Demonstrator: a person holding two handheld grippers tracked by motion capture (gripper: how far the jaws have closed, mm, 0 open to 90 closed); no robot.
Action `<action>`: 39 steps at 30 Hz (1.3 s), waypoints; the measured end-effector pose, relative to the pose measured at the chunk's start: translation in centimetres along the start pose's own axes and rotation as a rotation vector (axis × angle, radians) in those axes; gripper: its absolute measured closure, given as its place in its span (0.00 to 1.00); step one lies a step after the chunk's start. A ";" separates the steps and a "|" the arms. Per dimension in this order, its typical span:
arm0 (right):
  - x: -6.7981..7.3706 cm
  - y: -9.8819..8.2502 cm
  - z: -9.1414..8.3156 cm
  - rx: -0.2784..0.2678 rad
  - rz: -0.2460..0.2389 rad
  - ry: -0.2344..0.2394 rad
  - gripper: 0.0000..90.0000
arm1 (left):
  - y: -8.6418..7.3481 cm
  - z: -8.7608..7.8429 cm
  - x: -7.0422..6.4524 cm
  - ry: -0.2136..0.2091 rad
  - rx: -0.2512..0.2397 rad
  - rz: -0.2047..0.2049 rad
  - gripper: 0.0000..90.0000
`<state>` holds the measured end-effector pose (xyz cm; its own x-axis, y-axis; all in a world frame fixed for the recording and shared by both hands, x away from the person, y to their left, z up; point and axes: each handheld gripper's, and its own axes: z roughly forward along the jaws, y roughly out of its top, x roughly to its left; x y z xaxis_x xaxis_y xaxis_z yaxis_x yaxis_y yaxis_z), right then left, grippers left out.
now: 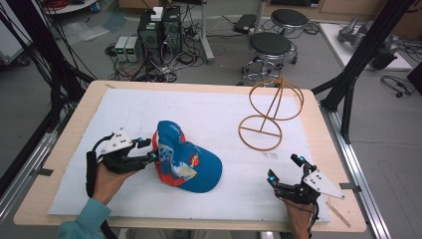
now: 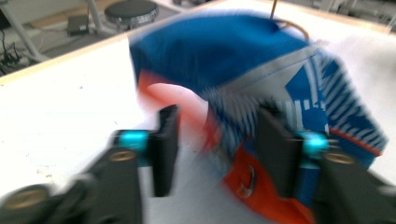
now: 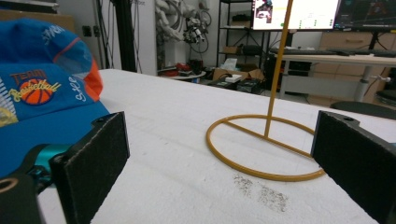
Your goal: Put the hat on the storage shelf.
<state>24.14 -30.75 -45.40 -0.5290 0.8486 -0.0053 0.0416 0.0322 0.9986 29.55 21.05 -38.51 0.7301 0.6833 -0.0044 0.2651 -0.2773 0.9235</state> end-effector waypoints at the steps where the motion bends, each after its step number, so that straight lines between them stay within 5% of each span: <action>1: 0.0 0.0 0.0 0.002 -0.005 0.002 0.04 | -0.1 -0.2 0.1 0.007 -0.008 -0.003 0.38; 3: 0.1 0.0 0.1 0.006 -0.009 0.007 0.04 | -0.5 -0.9 0.5 0.049 -0.027 -0.025 0.25; 6: 0.0 0.1 0.1 0.013 -0.005 0.014 0.04 | -0.8 -1.4 0.9 0.028 -0.040 -0.037 0.15; 16: 1.1 1.5 1.1 0.037 -0.044 0.086 0.04 | -3.2 -3.5 1.7 0.044 -0.084 0.027 0.13; 23: 3.4 4.3 3.6 0.092 -0.051 0.225 0.04 | -5.3 -4.7 2.3 0.077 -0.131 0.018 0.13; 27: 4.9 6.3 5.2 0.113 -0.070 0.304 0.04 | -6.4 -5.5 2.4 0.098 -0.199 0.018 0.14; 39: 8.5 9.0 9.3 0.191 -0.128 0.404 0.04 | -8.7 -5.9 2.3 0.154 -0.278 -0.015 0.14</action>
<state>27.94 -18.32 -36.97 -0.8265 0.5586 -0.0692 0.0900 0.2525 0.9634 25.23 28.99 -44.31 0.6175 0.7863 0.0199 0.0773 -0.0859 0.9933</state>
